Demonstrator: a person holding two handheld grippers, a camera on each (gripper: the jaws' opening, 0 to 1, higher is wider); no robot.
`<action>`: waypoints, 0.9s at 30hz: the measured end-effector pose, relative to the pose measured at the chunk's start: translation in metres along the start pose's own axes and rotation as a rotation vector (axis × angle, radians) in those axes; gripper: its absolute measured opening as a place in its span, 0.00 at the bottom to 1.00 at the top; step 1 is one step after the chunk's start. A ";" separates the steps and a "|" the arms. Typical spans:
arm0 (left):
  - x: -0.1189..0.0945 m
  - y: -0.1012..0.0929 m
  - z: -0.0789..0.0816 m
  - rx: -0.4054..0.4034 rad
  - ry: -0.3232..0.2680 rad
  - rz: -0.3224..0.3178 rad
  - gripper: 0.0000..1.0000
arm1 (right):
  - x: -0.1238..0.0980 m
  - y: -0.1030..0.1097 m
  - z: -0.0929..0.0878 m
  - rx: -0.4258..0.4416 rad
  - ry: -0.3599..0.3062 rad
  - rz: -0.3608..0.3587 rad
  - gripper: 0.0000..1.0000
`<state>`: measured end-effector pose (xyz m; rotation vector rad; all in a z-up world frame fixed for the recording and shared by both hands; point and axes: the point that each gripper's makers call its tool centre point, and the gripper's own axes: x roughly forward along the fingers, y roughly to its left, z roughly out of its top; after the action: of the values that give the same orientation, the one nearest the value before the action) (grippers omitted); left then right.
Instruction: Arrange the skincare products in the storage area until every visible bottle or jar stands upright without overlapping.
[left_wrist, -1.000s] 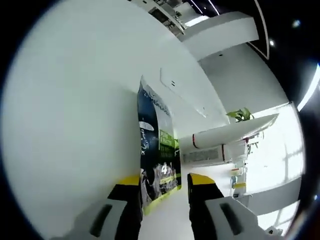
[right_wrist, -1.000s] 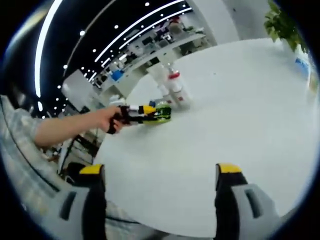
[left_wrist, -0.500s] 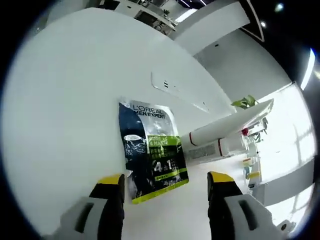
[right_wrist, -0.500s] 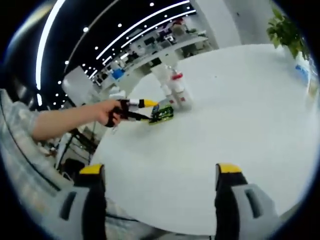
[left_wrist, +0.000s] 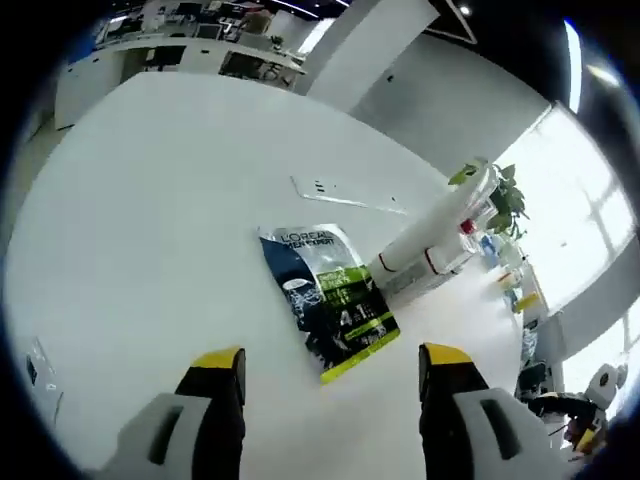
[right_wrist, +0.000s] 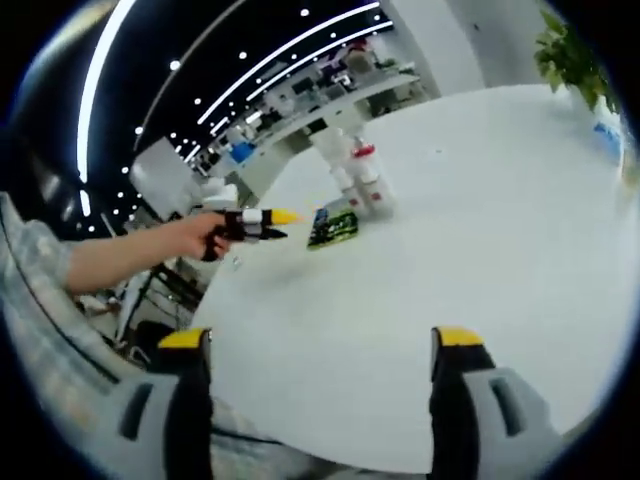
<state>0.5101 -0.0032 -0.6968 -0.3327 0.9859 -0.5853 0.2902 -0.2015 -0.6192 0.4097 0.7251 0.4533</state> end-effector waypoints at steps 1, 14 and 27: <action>-0.008 0.005 0.002 0.032 -0.023 0.006 0.75 | 0.002 0.001 -0.001 -0.003 0.004 0.005 0.89; -0.099 0.065 -0.055 0.332 0.090 0.129 0.82 | 0.028 0.029 -0.004 -0.004 0.018 0.104 0.88; -0.158 0.093 -0.133 0.473 0.211 0.216 0.83 | 0.044 0.053 -0.016 -0.046 0.067 0.181 0.88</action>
<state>0.3596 0.1657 -0.7063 0.2579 1.0347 -0.6431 0.2945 -0.1316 -0.6271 0.4200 0.7445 0.6555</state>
